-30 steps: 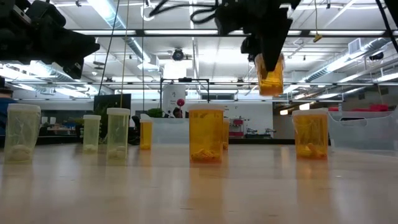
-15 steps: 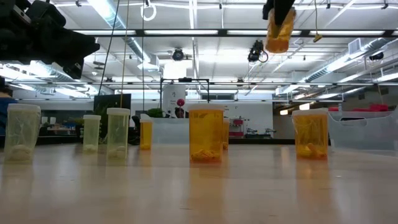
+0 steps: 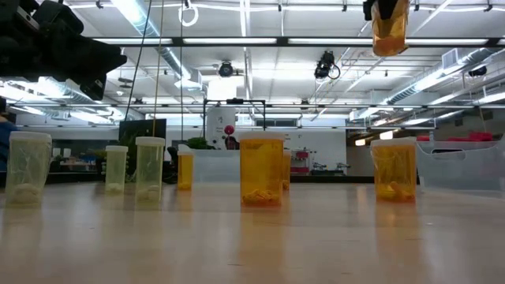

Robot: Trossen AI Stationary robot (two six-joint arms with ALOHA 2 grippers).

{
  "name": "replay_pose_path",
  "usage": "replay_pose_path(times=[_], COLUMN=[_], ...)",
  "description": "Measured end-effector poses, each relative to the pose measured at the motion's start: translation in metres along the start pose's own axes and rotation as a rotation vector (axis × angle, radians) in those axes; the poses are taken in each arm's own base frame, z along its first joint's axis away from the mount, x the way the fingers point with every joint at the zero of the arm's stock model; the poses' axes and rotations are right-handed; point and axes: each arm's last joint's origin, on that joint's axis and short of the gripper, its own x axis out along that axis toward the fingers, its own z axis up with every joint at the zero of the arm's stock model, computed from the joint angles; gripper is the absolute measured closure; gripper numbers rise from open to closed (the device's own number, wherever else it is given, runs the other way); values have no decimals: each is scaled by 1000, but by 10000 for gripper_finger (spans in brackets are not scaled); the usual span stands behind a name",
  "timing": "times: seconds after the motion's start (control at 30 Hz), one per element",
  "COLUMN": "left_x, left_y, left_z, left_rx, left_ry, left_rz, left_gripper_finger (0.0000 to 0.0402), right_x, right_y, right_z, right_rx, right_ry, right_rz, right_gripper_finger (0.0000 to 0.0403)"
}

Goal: Pick and place medicine bottles into bin by pill shape (circle, oval)
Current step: Put the large orange pill bottle into the bottom transparent bin

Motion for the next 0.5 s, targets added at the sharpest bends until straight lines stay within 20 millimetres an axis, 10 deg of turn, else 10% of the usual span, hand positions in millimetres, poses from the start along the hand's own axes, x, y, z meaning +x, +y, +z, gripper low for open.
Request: replay_pose_path(times=[0.5], left_x=[0], left_y=[0], left_z=[0], left_rx=[-1], left_ry=[0], left_rz=[0], left_gripper_finger=[310], right_x=[35], right_y=[-3], right_z=[-8], right_rx=[108], right_ry=[177], right_rz=[15], right_gripper_finger=[177])
